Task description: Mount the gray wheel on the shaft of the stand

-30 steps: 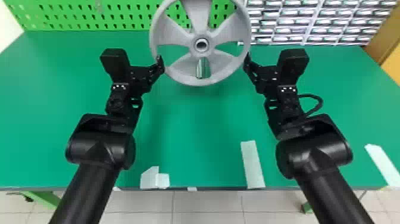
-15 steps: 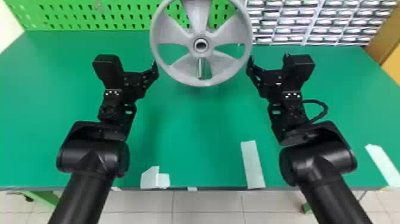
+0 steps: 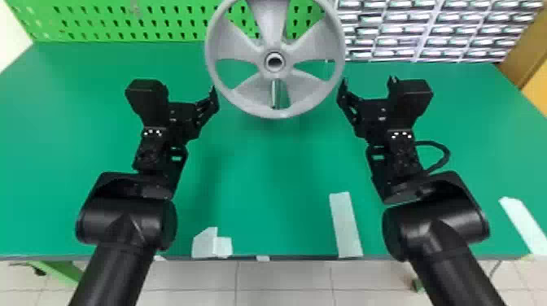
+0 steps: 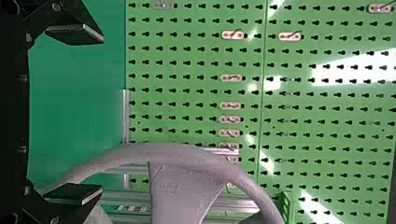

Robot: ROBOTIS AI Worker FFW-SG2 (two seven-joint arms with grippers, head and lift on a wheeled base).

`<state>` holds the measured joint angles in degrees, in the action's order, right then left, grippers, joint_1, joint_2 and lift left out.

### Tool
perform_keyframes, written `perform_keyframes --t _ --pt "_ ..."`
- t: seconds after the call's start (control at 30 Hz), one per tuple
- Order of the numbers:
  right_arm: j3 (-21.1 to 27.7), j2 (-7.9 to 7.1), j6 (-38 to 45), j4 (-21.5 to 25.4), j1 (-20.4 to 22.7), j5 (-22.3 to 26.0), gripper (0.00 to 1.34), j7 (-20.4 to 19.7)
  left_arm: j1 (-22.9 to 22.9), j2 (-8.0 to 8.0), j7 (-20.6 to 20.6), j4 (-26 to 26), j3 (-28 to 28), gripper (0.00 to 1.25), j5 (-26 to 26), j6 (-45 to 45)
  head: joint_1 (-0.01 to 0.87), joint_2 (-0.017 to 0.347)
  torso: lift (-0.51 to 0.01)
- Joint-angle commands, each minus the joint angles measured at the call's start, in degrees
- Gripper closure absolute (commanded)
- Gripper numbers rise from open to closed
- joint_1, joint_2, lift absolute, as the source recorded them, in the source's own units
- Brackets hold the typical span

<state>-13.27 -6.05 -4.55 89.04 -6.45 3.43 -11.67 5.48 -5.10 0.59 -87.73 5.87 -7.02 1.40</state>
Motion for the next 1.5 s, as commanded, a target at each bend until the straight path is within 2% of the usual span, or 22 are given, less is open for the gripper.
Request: perform_keyframes --t 0.0,0.43,0.93,1.47 --pt "0.0 -0.01 -0.1 0.7 1.0 0.0 0.3 0.0 -1.7 0.0 0.0 -1.9 -0.2 0.16 -0.7 -0.3 0.865 0.052 -0.101" --pt "0.3 -0.28 -1.9 1.7 3.8 0.0 0.3 0.0 -5.0 -0.08 -0.2 -4.9 -1.6 0.16 -1.2 -0.7 0.865 0.052 -0.101" --pt "1.7 -0.28 -3.4 1.7 6.9 -0.4 0.3 0.2 -6.1 -0.08 -0.3 -4.9 -2.8 0.16 1.0 -0.8 0.865 0.052 -0.101" --pt "2.2 0.08 -3.6 1.7 7.2 -0.9 0.3 0.2 -6.4 0.0 -0.3 -4.9 -3.2 0.16 1.2 -1.0 0.865 0.052 -0.101"
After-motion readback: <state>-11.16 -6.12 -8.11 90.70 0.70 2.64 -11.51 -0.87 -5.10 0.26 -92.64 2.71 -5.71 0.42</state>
